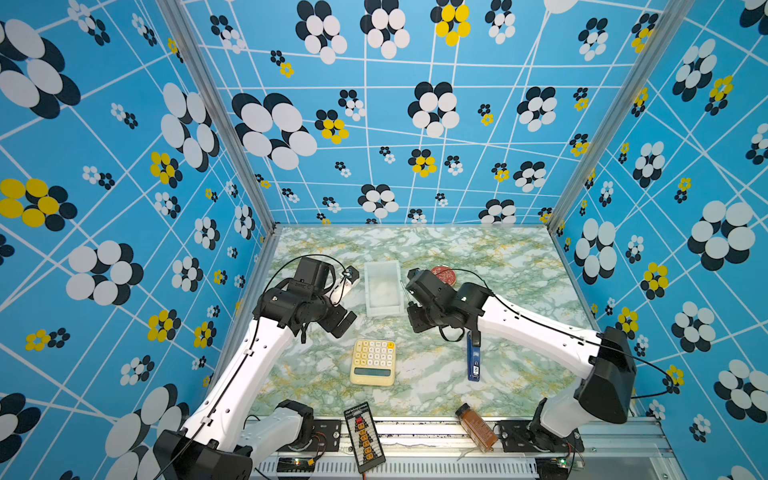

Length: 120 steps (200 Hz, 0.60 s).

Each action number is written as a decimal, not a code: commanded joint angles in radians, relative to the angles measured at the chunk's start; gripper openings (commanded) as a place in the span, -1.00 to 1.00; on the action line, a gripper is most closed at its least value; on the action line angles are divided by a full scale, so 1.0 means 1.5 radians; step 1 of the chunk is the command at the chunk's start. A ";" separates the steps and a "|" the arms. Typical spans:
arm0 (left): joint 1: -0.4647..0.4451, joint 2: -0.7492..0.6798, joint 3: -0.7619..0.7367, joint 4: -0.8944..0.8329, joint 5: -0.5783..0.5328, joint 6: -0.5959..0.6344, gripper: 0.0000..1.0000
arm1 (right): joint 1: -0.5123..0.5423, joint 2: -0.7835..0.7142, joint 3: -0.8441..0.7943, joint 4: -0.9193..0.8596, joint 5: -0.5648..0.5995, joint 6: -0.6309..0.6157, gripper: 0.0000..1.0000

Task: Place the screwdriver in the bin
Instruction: 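Lift the screwdriver with the right gripper and carry it over the white bin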

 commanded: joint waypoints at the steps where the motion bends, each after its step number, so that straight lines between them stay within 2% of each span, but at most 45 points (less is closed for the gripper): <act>1: 0.013 -0.015 -0.011 -0.017 0.001 0.019 0.98 | -0.017 0.062 0.067 -0.032 -0.051 -0.062 -0.77; 25: 0.028 -0.015 -0.005 -0.008 0.007 0.005 0.98 | -0.029 0.134 0.159 -0.056 -0.085 -0.088 -0.77; 55: 0.038 -0.010 0.007 -0.003 0.021 -0.013 0.98 | -0.038 0.215 0.261 -0.101 -0.089 -0.115 -0.77; 120: 0.044 0.003 0.030 0.005 0.057 -0.046 0.98 | -0.070 0.342 0.401 -0.127 -0.081 -0.110 -0.77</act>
